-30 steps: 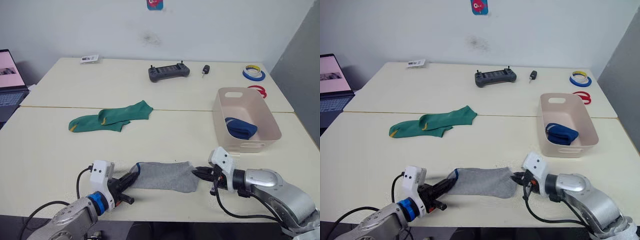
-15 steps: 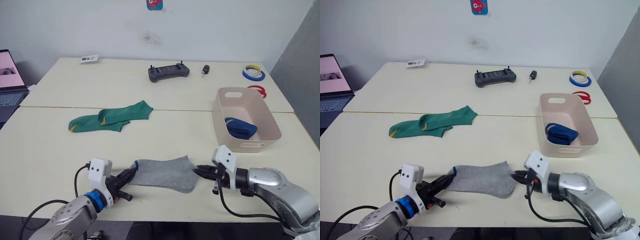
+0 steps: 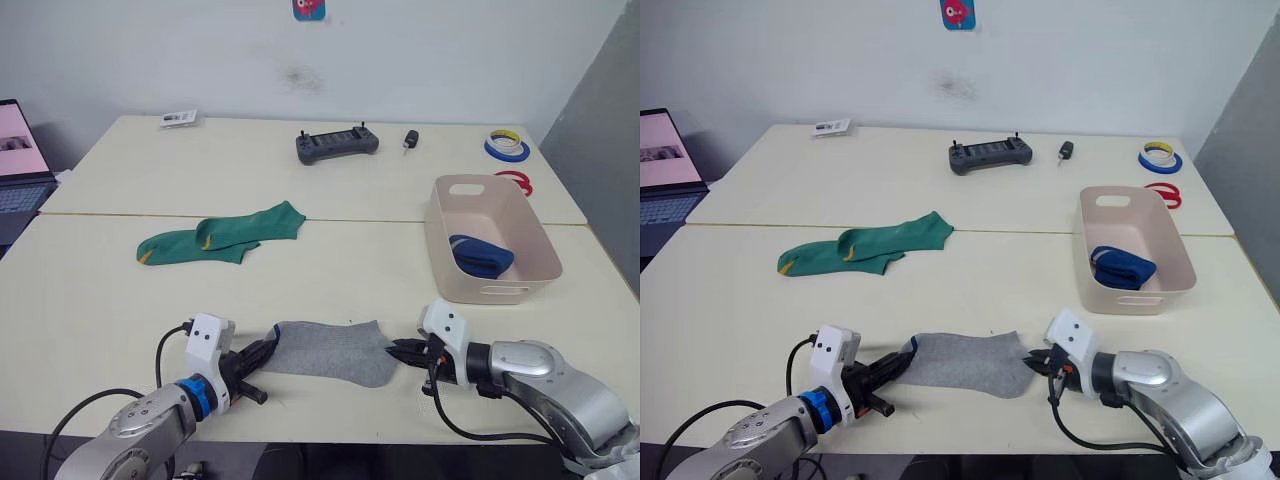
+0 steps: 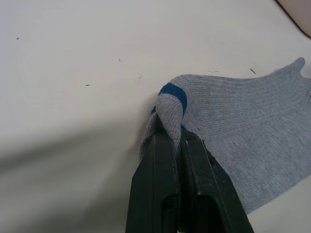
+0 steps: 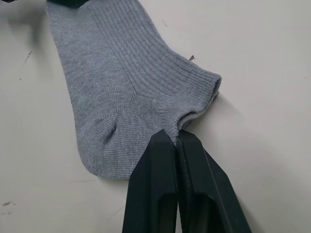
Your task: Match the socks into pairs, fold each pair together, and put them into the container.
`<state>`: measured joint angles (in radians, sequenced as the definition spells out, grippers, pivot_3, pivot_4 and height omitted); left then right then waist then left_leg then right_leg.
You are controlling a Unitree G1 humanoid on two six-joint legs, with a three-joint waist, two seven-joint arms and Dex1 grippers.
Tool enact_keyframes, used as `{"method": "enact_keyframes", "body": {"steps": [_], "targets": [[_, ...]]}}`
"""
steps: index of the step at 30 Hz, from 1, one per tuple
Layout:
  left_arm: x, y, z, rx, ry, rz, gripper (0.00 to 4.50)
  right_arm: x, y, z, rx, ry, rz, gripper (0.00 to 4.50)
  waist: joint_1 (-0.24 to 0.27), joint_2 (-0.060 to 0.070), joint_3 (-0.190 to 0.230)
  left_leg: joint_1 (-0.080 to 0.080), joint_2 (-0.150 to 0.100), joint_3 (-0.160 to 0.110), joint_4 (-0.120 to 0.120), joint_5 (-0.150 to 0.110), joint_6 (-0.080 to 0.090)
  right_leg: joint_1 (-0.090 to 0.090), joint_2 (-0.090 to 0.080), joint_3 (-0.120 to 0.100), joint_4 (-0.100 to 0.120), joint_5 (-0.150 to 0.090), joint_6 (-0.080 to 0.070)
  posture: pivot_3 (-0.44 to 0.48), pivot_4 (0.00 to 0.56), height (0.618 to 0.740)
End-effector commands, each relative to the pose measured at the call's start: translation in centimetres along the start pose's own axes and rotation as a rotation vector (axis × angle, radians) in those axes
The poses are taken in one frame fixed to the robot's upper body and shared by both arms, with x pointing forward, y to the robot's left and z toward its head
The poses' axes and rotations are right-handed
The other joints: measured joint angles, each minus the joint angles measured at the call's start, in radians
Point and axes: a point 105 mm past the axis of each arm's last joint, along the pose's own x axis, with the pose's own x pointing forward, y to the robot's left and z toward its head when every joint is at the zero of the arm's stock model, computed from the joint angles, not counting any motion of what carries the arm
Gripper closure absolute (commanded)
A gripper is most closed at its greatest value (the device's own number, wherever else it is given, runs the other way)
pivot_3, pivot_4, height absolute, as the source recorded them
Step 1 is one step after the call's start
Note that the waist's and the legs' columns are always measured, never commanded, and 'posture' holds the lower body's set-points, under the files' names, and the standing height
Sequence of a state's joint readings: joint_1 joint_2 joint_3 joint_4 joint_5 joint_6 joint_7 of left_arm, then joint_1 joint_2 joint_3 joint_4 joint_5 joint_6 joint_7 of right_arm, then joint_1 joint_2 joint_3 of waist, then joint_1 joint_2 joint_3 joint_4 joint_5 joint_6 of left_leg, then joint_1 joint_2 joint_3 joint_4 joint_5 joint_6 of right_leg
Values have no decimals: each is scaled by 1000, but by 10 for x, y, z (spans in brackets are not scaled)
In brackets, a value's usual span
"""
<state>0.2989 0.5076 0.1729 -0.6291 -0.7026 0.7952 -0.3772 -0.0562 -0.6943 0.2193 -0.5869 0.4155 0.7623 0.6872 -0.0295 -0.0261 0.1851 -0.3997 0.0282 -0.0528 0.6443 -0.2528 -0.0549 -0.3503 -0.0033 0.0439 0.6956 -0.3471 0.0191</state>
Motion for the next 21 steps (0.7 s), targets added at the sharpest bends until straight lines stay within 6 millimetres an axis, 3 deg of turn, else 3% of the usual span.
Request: {"method": "enact_keyframes", "body": {"steps": [1,7,11,15,18,21], "targets": [[-3,7,-3,11,20,34,3993,-6,-1,9,-39,-32,8,3975,0,0,0,0,0,0,0,0,0,0,0,0,0,0,0,0,150,740],[-19,12,10,41,-36,65,2220,-17,-17,20,-81,-86,-58,1974,-2,0,0,0,1,0,0,0,0,0,0,0,0,0,0,0,150,740],[-36,16,20,39,-51,48,2191,-26,-18,35,-123,-137,-56,508,0,0,0,0,1,0,0,0,0,0,0,0,0,0,0,0,150,740],[-50,33,46,70,-80,5,2191,-25,-6,51,-186,-172,20,508,0,0,0,0,1,-1,0,0,0,0,0,-1,0,0,0,0,150,740],[-47,27,61,154,-76,-79,2191,-18,2,60,-210,-206,52,508,0,1,0,0,1,-1,0,0,0,0,0,-1,0,0,0,0,150,740],[-42,9,61,283,-19,-196,3039,-9,10,67,-205,-234,85,1134,-2,0,0,0,0,1,0,0,0,0,0,0,-1,0,0,0,150,740]]}}
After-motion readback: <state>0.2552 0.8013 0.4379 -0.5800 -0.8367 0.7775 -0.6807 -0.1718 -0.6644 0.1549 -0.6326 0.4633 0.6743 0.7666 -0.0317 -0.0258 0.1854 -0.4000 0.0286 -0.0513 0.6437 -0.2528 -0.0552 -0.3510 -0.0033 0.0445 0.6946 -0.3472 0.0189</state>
